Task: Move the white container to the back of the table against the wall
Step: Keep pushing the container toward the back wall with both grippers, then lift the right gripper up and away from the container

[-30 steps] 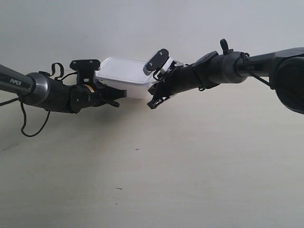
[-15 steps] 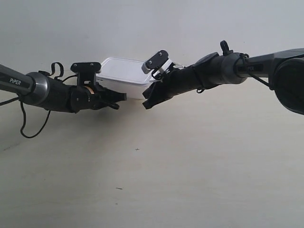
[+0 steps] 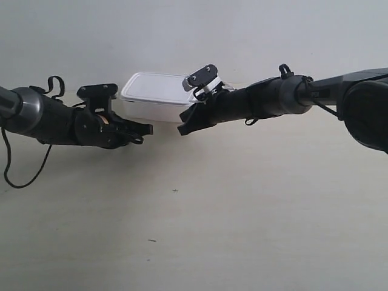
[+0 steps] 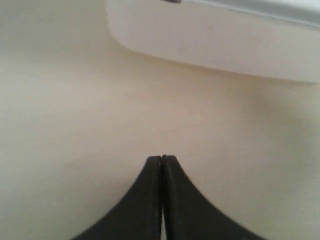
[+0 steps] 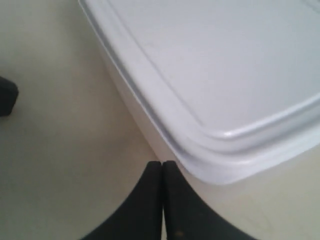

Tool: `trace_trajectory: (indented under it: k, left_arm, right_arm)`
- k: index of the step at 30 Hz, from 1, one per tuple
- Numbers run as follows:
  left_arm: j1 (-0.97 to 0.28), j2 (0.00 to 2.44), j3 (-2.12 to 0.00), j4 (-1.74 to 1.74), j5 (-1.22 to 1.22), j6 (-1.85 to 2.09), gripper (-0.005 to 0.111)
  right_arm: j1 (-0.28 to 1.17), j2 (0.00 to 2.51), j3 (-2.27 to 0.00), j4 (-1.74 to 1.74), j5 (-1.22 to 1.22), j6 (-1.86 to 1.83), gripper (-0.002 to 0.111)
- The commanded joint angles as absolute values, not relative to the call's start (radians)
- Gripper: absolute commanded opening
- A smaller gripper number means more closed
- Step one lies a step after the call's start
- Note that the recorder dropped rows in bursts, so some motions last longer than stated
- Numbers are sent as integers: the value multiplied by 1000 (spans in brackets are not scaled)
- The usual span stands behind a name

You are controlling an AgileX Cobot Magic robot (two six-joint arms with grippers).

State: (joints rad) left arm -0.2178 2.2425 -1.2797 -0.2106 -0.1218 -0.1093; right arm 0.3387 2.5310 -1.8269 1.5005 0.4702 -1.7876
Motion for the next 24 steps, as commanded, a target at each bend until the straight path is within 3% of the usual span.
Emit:
trace_trajectory:
  k: [1, 10, 14, 24]
  left_arm:
    - [-218, 2187, -1200, -292, -120, -110, 0]
    - [-222, 2163, -1120, -290, -188, -110, 0]
    - [-250, 2163, -1120, -151, -303, -209, 0]
    - [-292, 2223, -1257, -47, -347, -266, 0]
  right_arm:
    - [334, 2529, -1834, 1671, 415, -1943, 0]
    - [334, 2543, -1884, 1671, 392, -1909, 0]
    - [334, 2491, -1856, 1396, 433, -1634, 0]
    - [295, 2294, -1677, 1264, 409, -1384, 0]
